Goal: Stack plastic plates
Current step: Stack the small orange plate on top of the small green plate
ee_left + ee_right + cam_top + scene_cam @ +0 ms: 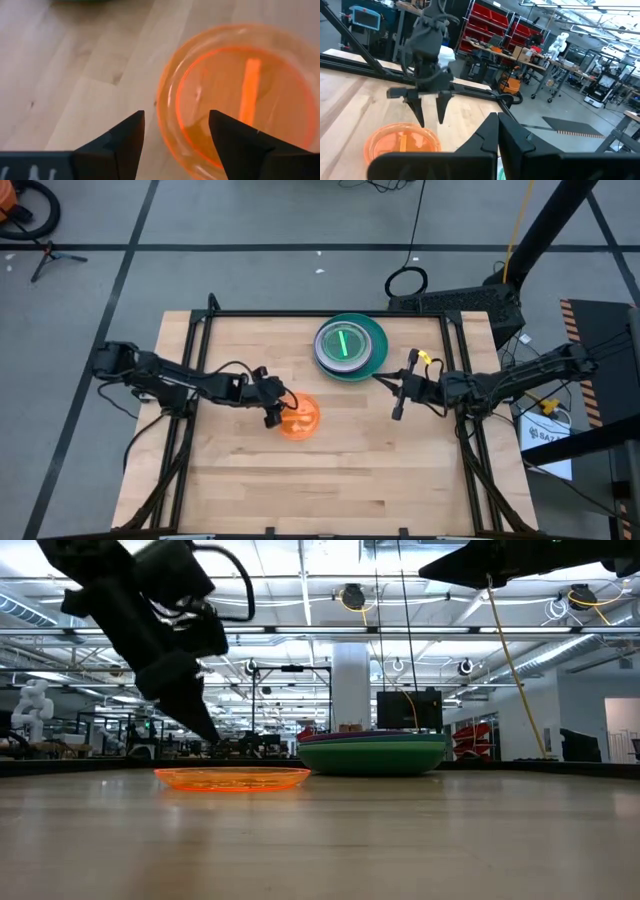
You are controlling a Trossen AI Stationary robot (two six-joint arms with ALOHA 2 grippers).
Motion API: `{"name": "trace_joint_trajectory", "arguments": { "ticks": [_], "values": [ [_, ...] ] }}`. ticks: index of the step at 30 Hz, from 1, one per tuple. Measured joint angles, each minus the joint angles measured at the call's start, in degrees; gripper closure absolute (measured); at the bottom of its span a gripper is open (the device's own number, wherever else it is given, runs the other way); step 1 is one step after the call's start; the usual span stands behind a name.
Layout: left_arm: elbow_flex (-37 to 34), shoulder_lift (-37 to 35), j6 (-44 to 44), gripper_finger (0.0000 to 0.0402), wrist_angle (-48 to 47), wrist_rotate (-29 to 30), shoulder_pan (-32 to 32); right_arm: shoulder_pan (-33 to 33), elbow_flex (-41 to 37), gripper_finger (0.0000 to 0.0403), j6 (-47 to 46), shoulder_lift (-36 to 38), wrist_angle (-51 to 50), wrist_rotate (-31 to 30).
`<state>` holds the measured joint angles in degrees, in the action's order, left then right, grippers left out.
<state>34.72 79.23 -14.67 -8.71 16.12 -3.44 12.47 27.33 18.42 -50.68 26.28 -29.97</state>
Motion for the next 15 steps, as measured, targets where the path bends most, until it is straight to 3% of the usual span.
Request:
{"name": "trace_joint_trajectory", "arguments": {
  "ticks": [15],
  "values": [
    [0.1, 9.6, -0.7, 0.0172, 3.7, -3.1, 4.9, 0.0, 0.0, 0.0403, 0.3, 0.0, -0.1, -0.2]
  ]
}}
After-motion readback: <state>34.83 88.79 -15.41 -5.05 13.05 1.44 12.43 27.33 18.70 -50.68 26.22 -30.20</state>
